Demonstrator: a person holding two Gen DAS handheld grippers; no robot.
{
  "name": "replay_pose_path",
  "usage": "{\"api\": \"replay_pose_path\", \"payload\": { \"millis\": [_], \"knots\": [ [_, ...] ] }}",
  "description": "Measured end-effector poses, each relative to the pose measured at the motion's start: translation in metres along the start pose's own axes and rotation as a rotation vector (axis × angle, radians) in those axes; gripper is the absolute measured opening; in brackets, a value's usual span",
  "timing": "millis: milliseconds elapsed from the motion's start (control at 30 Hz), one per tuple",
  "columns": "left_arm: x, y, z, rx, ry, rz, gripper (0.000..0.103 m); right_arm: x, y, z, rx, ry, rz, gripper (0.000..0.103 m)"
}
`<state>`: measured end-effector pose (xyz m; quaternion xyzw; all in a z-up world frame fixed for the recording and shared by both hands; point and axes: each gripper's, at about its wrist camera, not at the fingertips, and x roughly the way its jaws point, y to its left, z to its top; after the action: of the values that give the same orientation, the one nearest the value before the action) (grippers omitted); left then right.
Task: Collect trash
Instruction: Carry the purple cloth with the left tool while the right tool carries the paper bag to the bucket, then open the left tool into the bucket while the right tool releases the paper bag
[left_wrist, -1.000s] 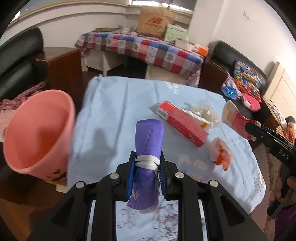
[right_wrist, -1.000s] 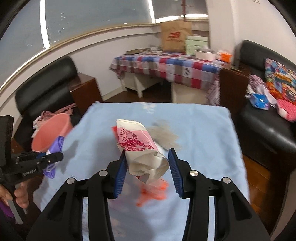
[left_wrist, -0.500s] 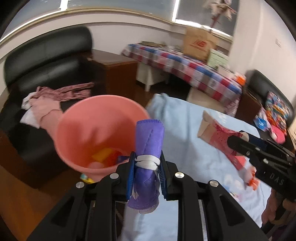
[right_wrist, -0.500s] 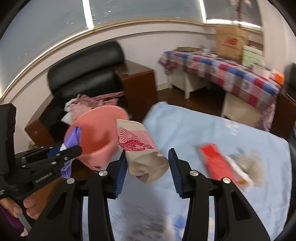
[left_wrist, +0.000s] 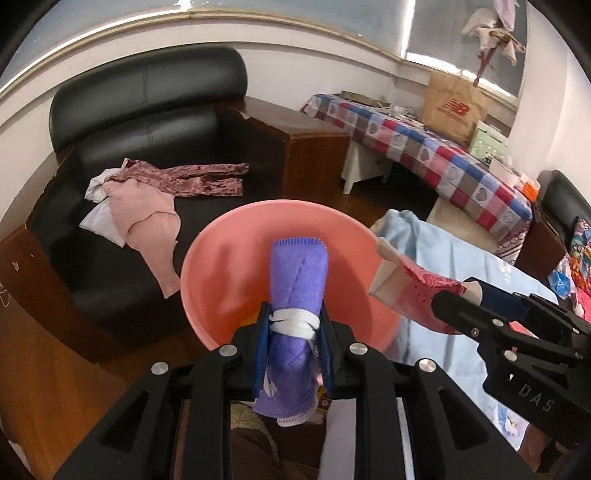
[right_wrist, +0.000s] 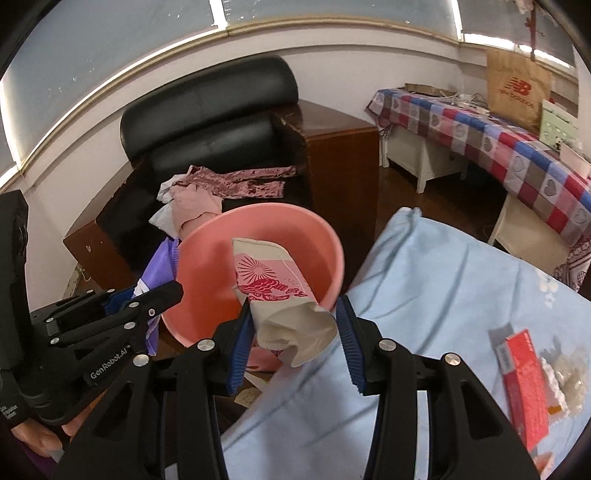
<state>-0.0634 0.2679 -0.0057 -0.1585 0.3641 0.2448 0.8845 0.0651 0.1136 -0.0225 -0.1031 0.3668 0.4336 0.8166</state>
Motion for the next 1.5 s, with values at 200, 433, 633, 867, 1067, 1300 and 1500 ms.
{"api": "replay_pose_path", "payload": {
  "millis": [200,433,633,867,1067,1300,1500],
  "knots": [
    [0.017,0.009,0.006,-0.009,0.011,0.028,0.022,0.023,0.010,0.008,-0.015,0.031,0.008,0.045],
    [0.036,0.017,0.010,-0.019,0.035,0.060,0.022,0.049,0.013,0.011,-0.018,0.073,0.018,0.045],
    [0.048,0.020,0.011,-0.028,0.050,0.072,0.022,0.067,0.015,0.009,-0.022,0.101,0.019,0.045],
    [0.060,0.019,0.014,-0.020,0.059,0.075,0.022,0.079,0.018,0.008,-0.024,0.121,0.021,0.045],
    [0.073,0.017,0.012,-0.013,0.087,0.073,0.023,0.087,0.019,0.006,-0.028,0.145,0.014,0.045],
    [0.079,0.017,0.010,-0.019,0.109,0.084,0.024,0.091,0.019,0.005,-0.030,0.158,0.017,0.046],
    [0.079,0.019,0.009,-0.021,0.112,0.090,0.028,0.092,0.019,0.006,-0.026,0.157,0.015,0.046]
  ]
}}
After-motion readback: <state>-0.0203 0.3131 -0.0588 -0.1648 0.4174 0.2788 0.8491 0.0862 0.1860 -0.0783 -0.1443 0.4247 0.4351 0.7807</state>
